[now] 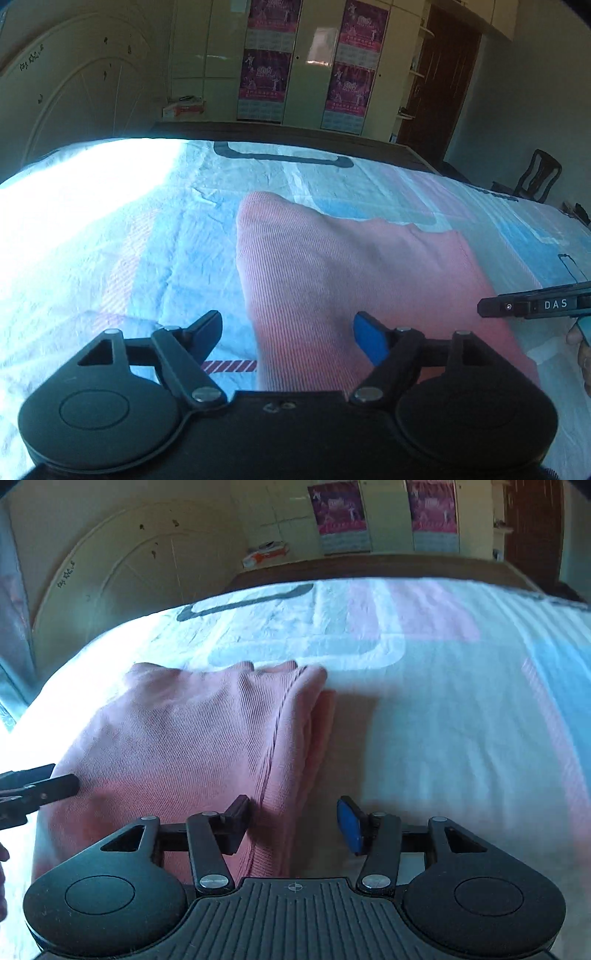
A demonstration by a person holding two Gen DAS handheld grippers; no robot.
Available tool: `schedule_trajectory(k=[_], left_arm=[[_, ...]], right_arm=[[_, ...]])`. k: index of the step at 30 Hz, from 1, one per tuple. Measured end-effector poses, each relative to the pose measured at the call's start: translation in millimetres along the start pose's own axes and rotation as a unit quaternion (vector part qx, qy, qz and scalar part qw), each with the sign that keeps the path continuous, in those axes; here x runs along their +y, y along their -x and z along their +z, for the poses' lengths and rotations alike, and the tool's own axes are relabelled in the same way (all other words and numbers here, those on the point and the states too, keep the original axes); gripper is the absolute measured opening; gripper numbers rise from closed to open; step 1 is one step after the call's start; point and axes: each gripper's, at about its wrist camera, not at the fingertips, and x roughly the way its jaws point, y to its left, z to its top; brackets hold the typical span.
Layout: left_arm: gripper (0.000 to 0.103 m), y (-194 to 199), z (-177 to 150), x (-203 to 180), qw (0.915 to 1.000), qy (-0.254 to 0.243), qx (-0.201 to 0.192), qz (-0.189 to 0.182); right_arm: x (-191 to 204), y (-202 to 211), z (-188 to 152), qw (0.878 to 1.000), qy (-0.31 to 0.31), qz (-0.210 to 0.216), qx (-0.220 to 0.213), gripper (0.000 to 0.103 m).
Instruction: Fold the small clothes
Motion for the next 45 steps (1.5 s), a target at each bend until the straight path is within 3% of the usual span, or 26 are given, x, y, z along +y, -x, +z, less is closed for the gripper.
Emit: schedule_trajectory(k=[1,2,3,6,8,10,11,13,15,19,22,23,26,36,45], left_arm=[[0.062,8.0,-3.3,4.2,0.9999,0.011,-0.004,-0.006],[0.046,11.7,-5.8,8.5,0.9997,0.022,-0.002,-0.009],[0.040,13.0,-9.1,12.0,0.9995,0.030,0.002,-0.012],[0.036,2.5,-19.8,13.5,0.9992,0.031,0.023,-0.013],[0.035,-4.0,-23.8,15.9,0.9987,0.040,0.027,-0.014],[0.035,-8.7,-25.9,21.8,0.9977,0.058,0.029,-0.019],[0.035,-9.0,-27.2,23.2,0.9974,0.063,0.029,-0.020],[0.034,-4.7,-27.4,21.4,0.9977,0.059,0.028,-0.018],[0.032,9.6,-29.2,16.7,0.9982,0.053,0.018,-0.020],[0.032,29.5,-45.5,8.5,0.9985,0.046,0.029,-0.005],[0.032,24.3,-64.1,-0.7,0.9974,0.040,0.059,0.007],[0.032,24.8,-69.9,-2.7,0.9970,0.046,0.062,0.005],[0.032,31.0,-77.8,-12.8,0.9969,0.042,0.064,0.019],[0.032,47.6,-80.6,-41.0,0.9951,0.006,0.067,0.073],[0.030,112.8,-95.6,-88.4,0.9968,-0.013,0.030,0.072]], right_arm=[[0.8,8.4,-1.1,1.000,0.006,0.002,-0.009,0.043],[3.3,15.5,-2.3,1.000,0.016,0.009,-0.017,0.038],[10.0,20.6,-2.9,0.999,0.033,0.015,-0.026,0.029],[27.1,18.1,-7.1,0.996,0.081,0.010,-0.027,0.010],[31.5,-1.0,-12.4,0.994,0.106,-0.038,0.004,0.000],[23.2,-22.0,-22.0,0.988,0.116,-0.094,0.026,0.000],[15.6,-24.6,-25.4,0.990,0.102,-0.091,0.025,0.000],[7.2,-16.6,-25.9,0.994,0.082,-0.077,0.020,0.000],[3.0,4.7,-25.0,0.997,0.055,-0.051,-0.016,0.000],[19.9,46.6,-26.5,0.996,0.065,0.002,-0.057,0.000],[42.4,55.5,-39.7,0.993,0.107,0.041,-0.035,0.000],[48.3,52.4,-45.2,0.991,0.122,0.041,-0.021,0.000],[54.6,28.3,-67.3,0.987,0.157,-0.014,0.041,0.000],[50.4,26.8,-83.8,0.983,0.177,-0.044,0.014,0.000],[43.4,106.2,-97.0,0.993,0.113,0.003,-0.036,0.000]])
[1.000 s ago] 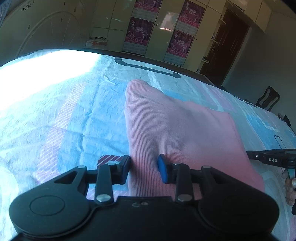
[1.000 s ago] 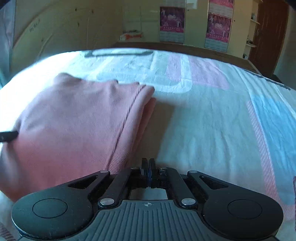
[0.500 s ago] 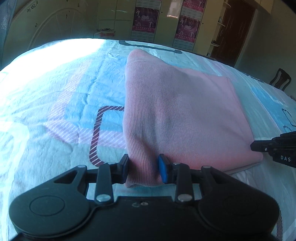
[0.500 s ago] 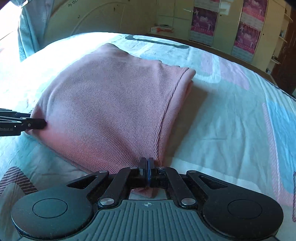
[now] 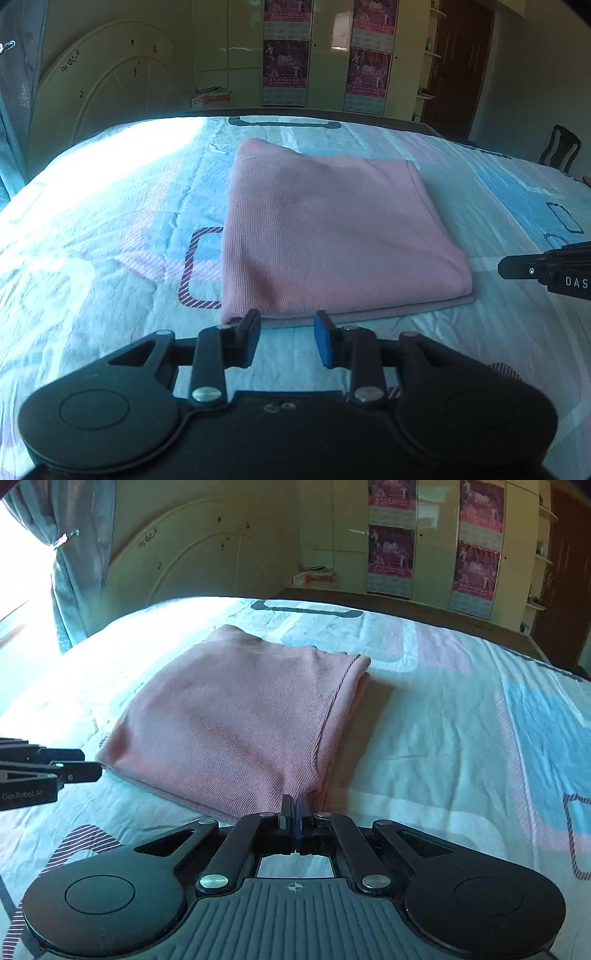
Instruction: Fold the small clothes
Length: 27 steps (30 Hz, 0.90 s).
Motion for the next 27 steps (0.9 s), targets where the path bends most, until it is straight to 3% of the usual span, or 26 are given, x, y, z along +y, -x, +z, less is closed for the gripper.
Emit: schedule_trajectory(k=[4,6,8,9,10,11,18,27], left_arm=[[0.030,20.0,-14.2,-18.3,1.0000,-0.003,-0.009,0.000],[0.042,31.0,-20.7,-28.4,0.9999,-0.004,-0.015,0.004],[0.095,45.2,-27.0,-38.4,0.9992,0.001,-0.036,0.020],[0.100,55.4,-31.2,-43.6,0.9981,0.000,-0.055,0.028],[0.101,64.0,-34.3,-48.2,0.9973,-0.003,-0.065,0.034],[0.103,71.6,-36.5,-53.3,0.9971,-0.007,-0.066,0.038],[0.103,129.6,-50.8,-74.3,0.9962,-0.004,-0.080,0.032],[0.103,204.0,-74.2,-102.3,0.9916,-0.016,-0.127,0.019]], right_arm=[[2.9,30.4,-12.4,1.000,-0.015,-0.003,-0.010,0.000],[6.4,43.1,-20.6,1.000,-0.016,-0.004,-0.013,0.000],[10.5,54.9,-30.8,1.000,-0.015,-0.008,-0.009,0.005],[11.6,60.9,-36.0,1.000,-0.019,-0.017,-0.008,0.040],[12.7,68.3,-41.4,0.999,-0.023,-0.024,-0.015,0.096],[13.7,77.6,-48.1,0.999,-0.024,-0.031,-0.029,0.101],[21.3,129.0,-81.0,0.998,-0.028,-0.059,-0.025,0.103],[49.2,213.6,-107.8,0.995,-0.008,-0.062,-0.083,0.103]])
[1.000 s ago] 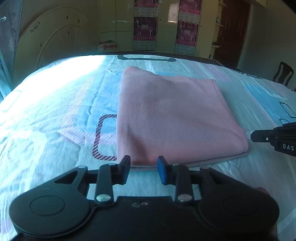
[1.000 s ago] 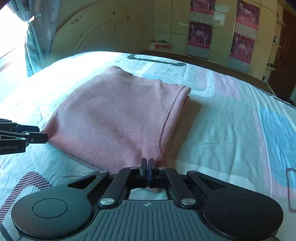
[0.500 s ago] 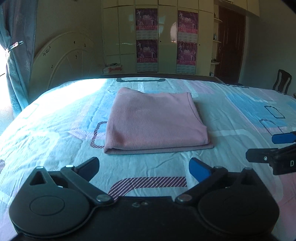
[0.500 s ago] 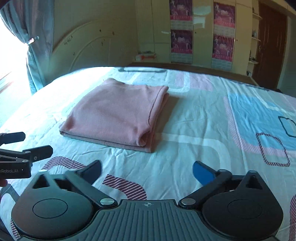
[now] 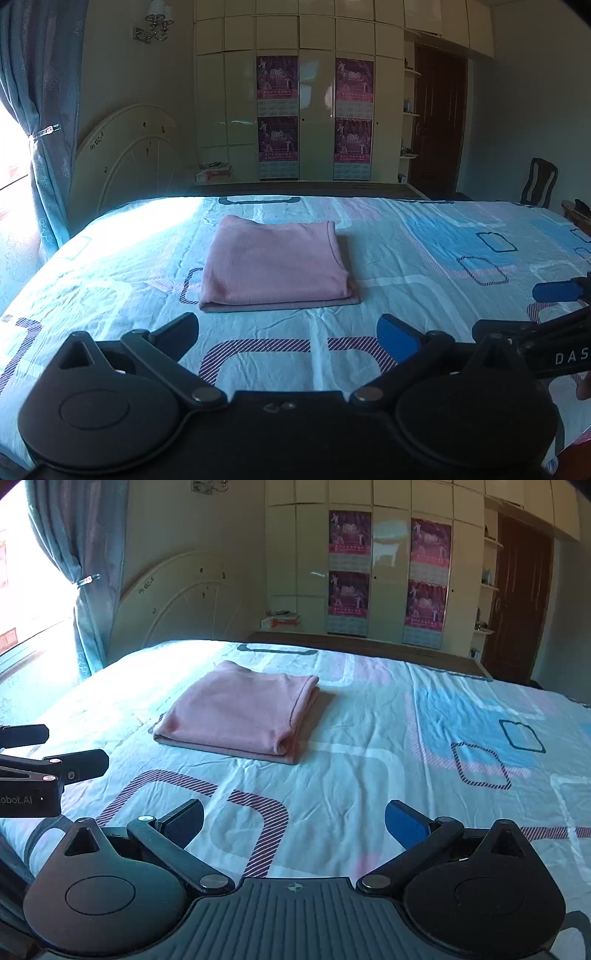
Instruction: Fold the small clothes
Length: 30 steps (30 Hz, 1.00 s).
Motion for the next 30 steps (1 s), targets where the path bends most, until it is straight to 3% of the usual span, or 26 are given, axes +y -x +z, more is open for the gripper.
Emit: schedule_trajectory(k=[11,30], left_arm=[[0.103,53.4,-5.4,-10.2,0.9990,0.018,-0.039,-0.009],[0.103,63.4,-12.6,-8.3,0.9990,0.018,-0.040,-0.008]], right_arm=[[-2.8,56.9,-10.3,0.999,-0.008,-0.025,-0.034,0.103],[3.5,74.5,-15.8,0.999,-0.004,-0.021,-0.045,0.103]])
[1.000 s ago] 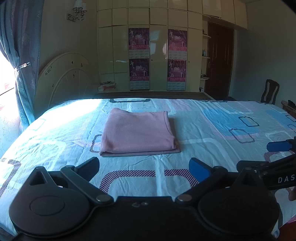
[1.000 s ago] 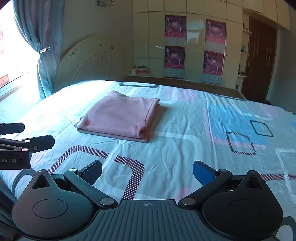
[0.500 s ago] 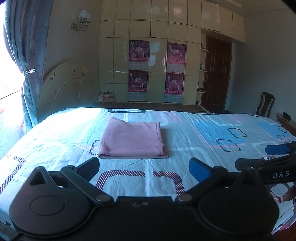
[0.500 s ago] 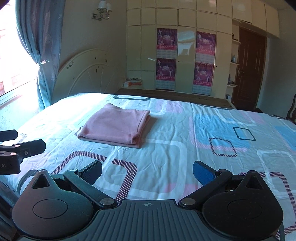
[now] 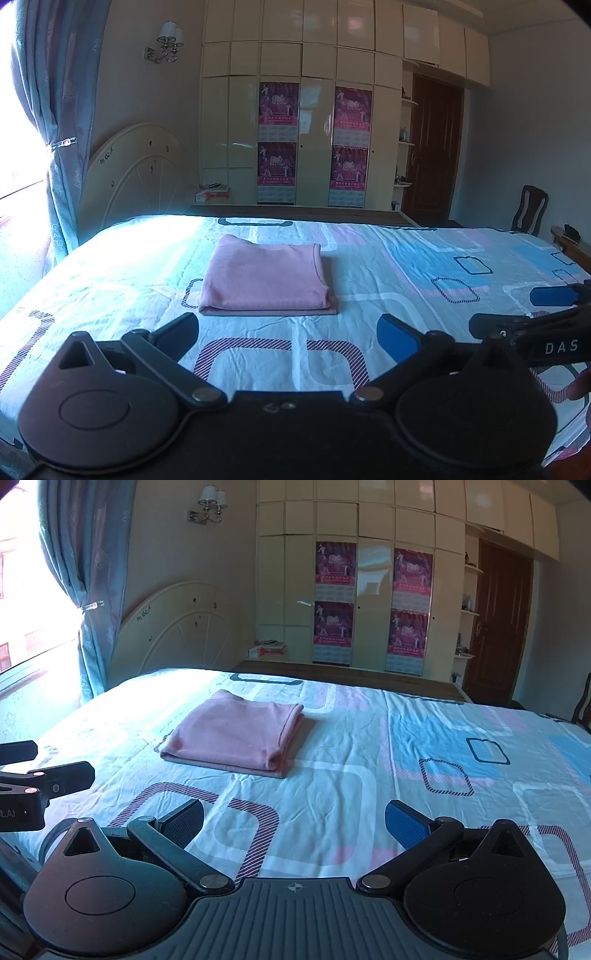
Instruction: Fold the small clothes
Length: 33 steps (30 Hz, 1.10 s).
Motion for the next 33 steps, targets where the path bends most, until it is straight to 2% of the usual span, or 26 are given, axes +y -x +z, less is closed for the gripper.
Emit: schedule_trajectory(k=[33], left_arm=[[0.102,-5.6,1.0,3.1,1.0000,-0.003,-0.003,0.000]], right_arm=[[-9.5,-1.8,1.8,1.000,0.004,-0.009,0.001,0.103]])
